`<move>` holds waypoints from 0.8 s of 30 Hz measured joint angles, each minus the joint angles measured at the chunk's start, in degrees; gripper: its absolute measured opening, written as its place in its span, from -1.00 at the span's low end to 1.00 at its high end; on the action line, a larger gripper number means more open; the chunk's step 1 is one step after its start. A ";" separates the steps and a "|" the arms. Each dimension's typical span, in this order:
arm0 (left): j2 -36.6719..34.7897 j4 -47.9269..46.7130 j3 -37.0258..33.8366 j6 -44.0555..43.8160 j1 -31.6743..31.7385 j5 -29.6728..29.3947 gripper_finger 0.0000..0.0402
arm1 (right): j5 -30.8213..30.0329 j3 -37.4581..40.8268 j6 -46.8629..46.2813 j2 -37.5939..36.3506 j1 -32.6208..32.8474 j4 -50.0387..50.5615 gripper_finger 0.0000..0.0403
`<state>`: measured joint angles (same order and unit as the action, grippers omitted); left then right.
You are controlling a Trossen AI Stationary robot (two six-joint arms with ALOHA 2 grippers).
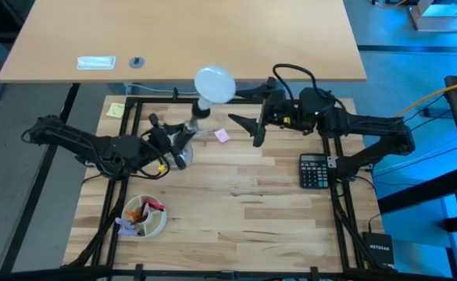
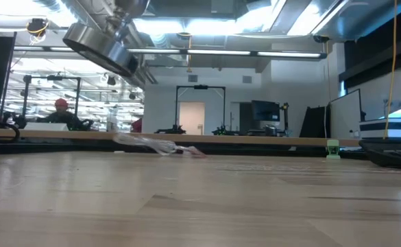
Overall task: Screw lightbulb
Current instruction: Remove the lightbulb from the silver lamp
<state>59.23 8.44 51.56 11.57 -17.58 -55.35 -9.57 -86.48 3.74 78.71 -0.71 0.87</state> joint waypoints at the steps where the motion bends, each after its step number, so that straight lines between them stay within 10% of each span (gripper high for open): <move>1: 0.35 0.51 0.01 0.92 -0.19 -2.52 -0.39 | -0.16 0.00 -0.28 0.43 0.00 -0.68 0.62; 16: 9.85 14.63 0.01 12.82 -0.32 -24.36 -0.39 | -6.78 0.04 -8.84 8.90 -0.07 -16.38 0.62; 24: 13.63 18.48 0.00 15.64 1.29 -26.04 -0.39 | -11.59 0.02 -7.88 9.32 -0.07 -22.51 0.62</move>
<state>72.85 26.92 51.56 27.20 -16.29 -81.38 -21.16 -86.46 -4.14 88.03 -0.78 -21.64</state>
